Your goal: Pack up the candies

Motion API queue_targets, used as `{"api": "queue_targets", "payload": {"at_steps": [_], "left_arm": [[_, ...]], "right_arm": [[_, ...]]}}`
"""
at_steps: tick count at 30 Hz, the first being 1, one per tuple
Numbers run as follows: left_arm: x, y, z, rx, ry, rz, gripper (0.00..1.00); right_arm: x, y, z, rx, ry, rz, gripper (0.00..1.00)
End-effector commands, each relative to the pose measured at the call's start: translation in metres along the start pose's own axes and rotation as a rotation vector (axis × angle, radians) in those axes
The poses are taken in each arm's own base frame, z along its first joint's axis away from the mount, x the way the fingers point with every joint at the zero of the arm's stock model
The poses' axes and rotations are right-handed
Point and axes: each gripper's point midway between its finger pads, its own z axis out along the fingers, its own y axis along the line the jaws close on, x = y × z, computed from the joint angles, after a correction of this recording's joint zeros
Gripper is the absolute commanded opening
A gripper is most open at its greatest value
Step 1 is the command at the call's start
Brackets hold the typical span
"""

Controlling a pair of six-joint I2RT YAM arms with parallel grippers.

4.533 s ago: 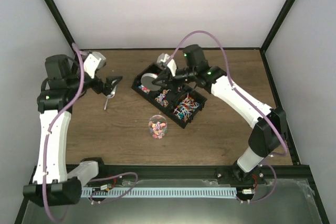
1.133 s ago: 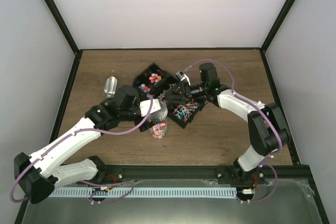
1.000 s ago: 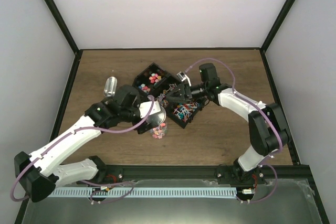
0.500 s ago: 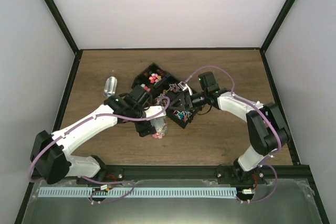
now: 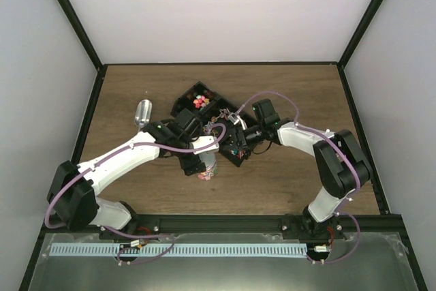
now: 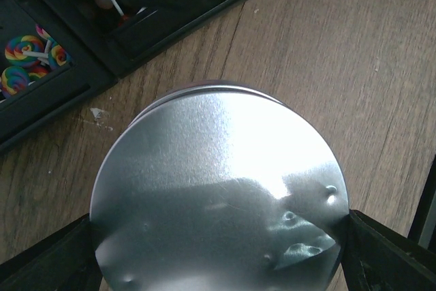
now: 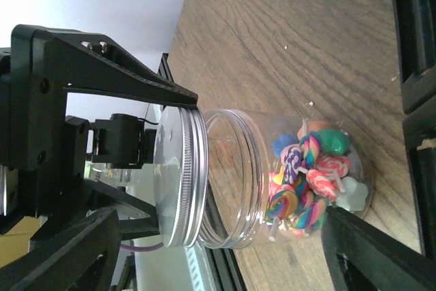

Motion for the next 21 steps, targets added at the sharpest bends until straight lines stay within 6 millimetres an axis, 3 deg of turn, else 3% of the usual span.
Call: {"api": "queue_targets", "payload": {"at_steps": [1, 6, 21], "left_arm": [[-0.014, 0.004, -0.002, -0.008, -0.033, 0.0, 0.8], [-0.014, 0.005, 0.002, -0.007, -0.031, -0.006, 0.8], [-0.009, 0.001, 0.01, 0.022, -0.003, -0.018, 0.81]], "right_arm": [[0.007, -0.003, 0.008, -0.009, 0.02, 0.011, 0.8], [0.009, -0.006, 0.012, -0.015, 0.033, 0.022, 0.74], [0.015, -0.015, 0.025, 0.009, 0.071, 0.027, 0.73]]}}
